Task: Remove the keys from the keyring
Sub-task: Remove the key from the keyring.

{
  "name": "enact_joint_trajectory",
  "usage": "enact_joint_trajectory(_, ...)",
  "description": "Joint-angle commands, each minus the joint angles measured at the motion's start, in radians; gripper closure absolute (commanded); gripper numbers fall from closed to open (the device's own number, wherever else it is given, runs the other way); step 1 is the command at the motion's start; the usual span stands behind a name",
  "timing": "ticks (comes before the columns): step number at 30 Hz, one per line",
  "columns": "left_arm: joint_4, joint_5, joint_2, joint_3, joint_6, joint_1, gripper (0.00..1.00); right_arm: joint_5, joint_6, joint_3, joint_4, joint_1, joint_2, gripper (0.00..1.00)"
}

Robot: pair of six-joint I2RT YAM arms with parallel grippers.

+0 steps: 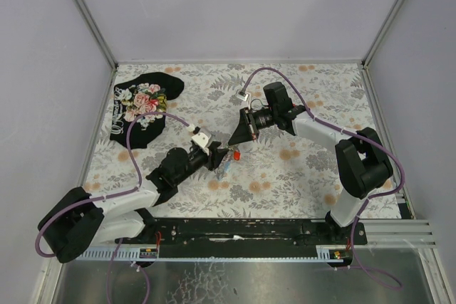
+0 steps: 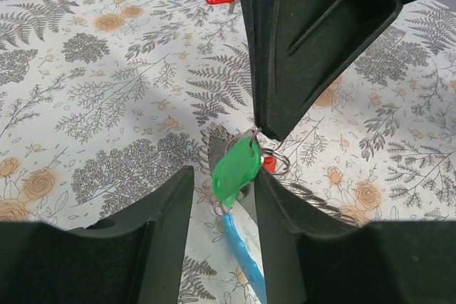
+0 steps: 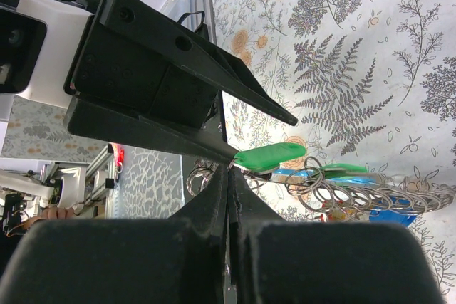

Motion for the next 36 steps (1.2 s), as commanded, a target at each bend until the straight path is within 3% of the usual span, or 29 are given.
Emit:
enact_joint_trajectory(1,0.034,-0.022,0.02,0.027,0.029,-0.005,0.61,-0.053,0.014,0.012,0.04,0.006,-0.03,1.0)
enact_joint_trajectory(30,0.12,-0.033,0.061,0.044,0.016,-0.005,0.59,-0.044,0.018,0.009,0.041,0.008,-0.018,1.0)
enact_joint_trajectory(36,0.115,-0.026,0.08,0.055,0.027,-0.005,0.63,-0.046,0.016,0.008,0.042,0.008,-0.017,1.0)
